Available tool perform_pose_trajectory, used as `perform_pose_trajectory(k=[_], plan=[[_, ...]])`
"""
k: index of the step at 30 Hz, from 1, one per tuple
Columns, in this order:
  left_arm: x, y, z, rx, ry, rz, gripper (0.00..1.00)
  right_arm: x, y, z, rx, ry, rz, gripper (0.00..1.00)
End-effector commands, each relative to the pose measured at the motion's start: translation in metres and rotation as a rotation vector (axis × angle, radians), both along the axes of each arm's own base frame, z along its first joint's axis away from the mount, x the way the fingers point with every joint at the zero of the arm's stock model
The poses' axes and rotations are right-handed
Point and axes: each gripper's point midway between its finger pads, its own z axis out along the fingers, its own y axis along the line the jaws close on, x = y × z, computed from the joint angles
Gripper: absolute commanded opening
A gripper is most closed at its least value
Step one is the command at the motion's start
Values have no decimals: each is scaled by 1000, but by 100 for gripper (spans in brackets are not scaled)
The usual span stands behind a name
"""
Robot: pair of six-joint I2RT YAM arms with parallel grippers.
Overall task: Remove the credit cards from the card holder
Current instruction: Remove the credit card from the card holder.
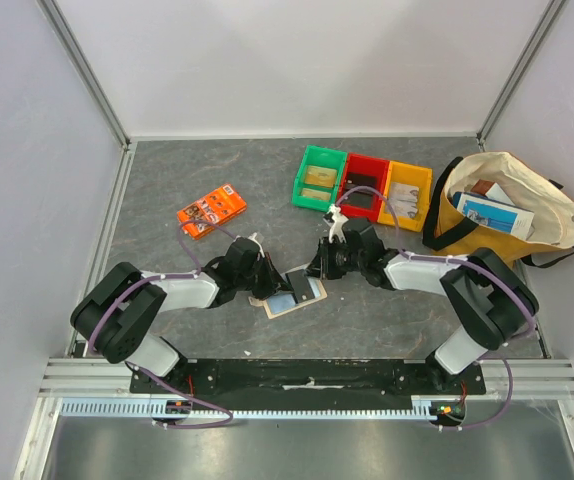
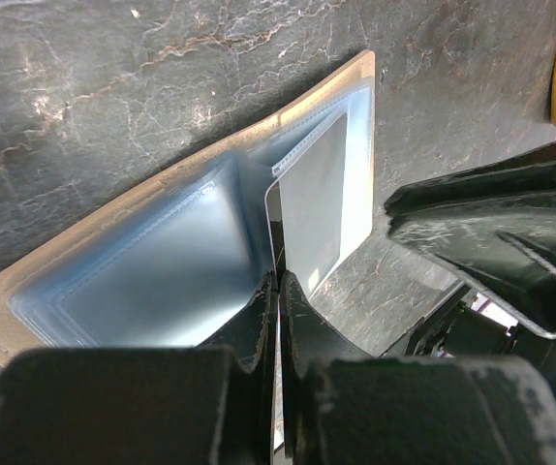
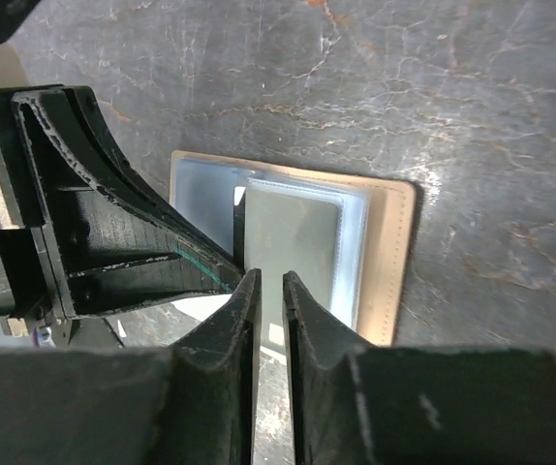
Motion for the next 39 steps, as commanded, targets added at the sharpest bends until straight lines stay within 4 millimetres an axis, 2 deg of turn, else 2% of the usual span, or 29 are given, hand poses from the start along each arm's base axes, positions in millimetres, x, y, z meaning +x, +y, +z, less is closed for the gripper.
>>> perform_pose_trajectory(k=[1,8,15,22,31,39], plan=[[6,-5,7,-8,-21,-6,2,-10,10,-12,61,65,40,18],[5,-4,7,-8,-17,-1,2,-21,-6,-53,-11,166,-14,11],[1,0,2,-2,0,13,4,-31,-33,-85,-105,238,-103,6],[-2,4,2,-4,8,30,4,-29,-50,-95,-122,278,-163,2],[-3,5,3,-10,12,40,4,-34,-56,-109,-163,322,-154,1],[-8,12,2,-3,25,54,3,-34,-63,-112,-214,324,-159,0]])
